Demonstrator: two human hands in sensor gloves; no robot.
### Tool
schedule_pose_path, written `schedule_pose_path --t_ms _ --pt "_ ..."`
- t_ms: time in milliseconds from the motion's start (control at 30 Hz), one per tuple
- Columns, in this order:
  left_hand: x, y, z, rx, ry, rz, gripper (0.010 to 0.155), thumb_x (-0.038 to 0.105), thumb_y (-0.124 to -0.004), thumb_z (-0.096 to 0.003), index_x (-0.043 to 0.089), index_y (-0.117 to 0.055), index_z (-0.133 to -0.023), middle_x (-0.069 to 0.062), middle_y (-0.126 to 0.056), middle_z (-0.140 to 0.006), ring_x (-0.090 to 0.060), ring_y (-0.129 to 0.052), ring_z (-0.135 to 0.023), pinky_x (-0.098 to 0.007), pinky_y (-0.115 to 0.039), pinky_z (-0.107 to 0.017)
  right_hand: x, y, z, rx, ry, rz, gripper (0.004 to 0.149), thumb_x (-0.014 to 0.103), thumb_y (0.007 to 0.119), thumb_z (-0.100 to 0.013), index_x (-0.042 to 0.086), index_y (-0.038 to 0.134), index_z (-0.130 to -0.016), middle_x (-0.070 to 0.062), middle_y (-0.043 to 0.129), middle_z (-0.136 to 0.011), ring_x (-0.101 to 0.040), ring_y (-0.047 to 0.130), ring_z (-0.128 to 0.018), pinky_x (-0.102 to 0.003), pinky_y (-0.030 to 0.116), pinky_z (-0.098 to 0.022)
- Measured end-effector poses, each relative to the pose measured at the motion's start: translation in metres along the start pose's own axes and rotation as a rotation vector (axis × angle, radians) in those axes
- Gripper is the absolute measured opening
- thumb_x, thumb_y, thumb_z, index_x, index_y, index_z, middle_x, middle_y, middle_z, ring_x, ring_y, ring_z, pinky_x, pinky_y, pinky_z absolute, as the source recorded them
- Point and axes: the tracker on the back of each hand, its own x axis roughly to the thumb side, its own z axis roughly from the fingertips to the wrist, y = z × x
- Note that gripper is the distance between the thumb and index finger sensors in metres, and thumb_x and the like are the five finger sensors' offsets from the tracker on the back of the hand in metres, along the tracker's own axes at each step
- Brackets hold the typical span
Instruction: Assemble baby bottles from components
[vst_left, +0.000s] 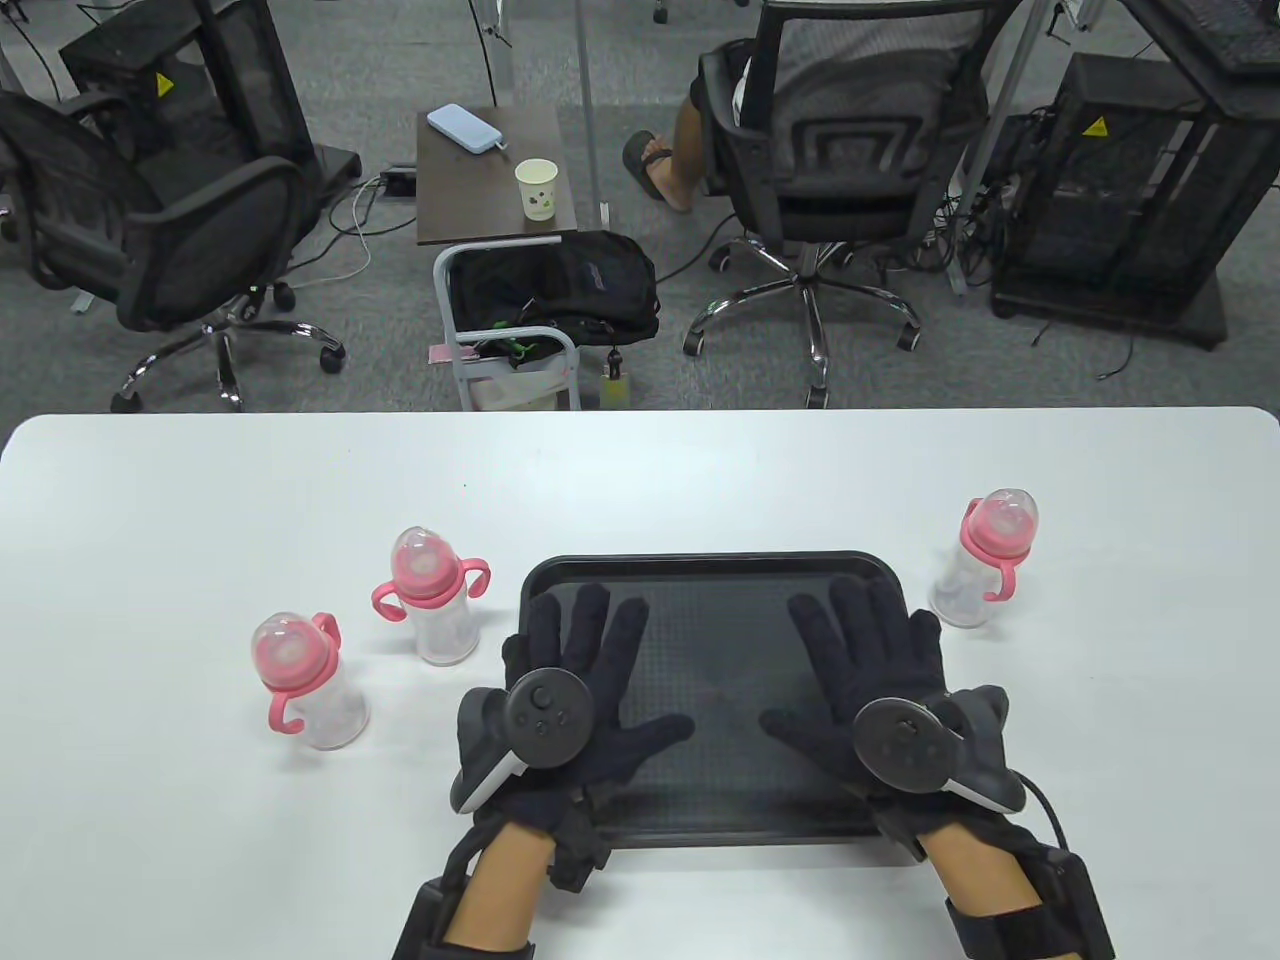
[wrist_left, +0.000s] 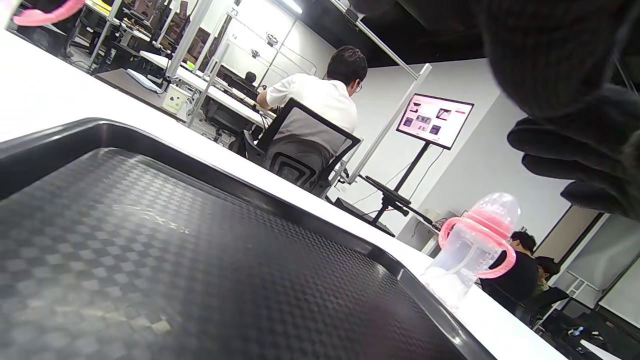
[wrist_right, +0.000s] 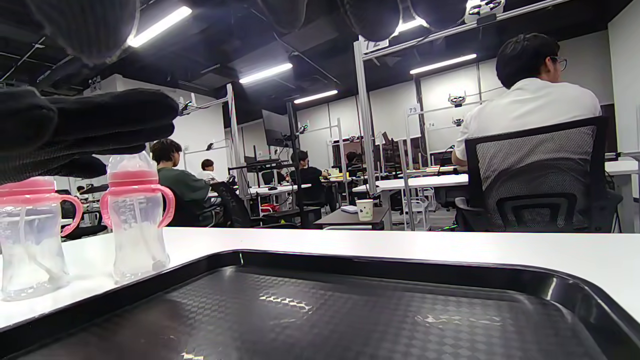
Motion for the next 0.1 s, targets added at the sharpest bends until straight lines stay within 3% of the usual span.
schedule_pose_path --t_ms 100 --pt "-0.0034 -0.0006 -0.0007 -0.022 0.018 0.002 0.103 0.088 -0.067 -0.0412 0.044 -0.022 -0.123 0.001 -0.009 -0.13 -0.041 -0.002 -0.116 -0.069 -0.014 -0.078 -0.0002 0.0032 -0.0017 0.008 -0.002 0.002 0.094 0.075 0.063 -0.049 0.02 0.029 -0.119 -0.03 0.03 -0.123 -0.061 0.031 -0.109 -0.082 0.028 -0.068"
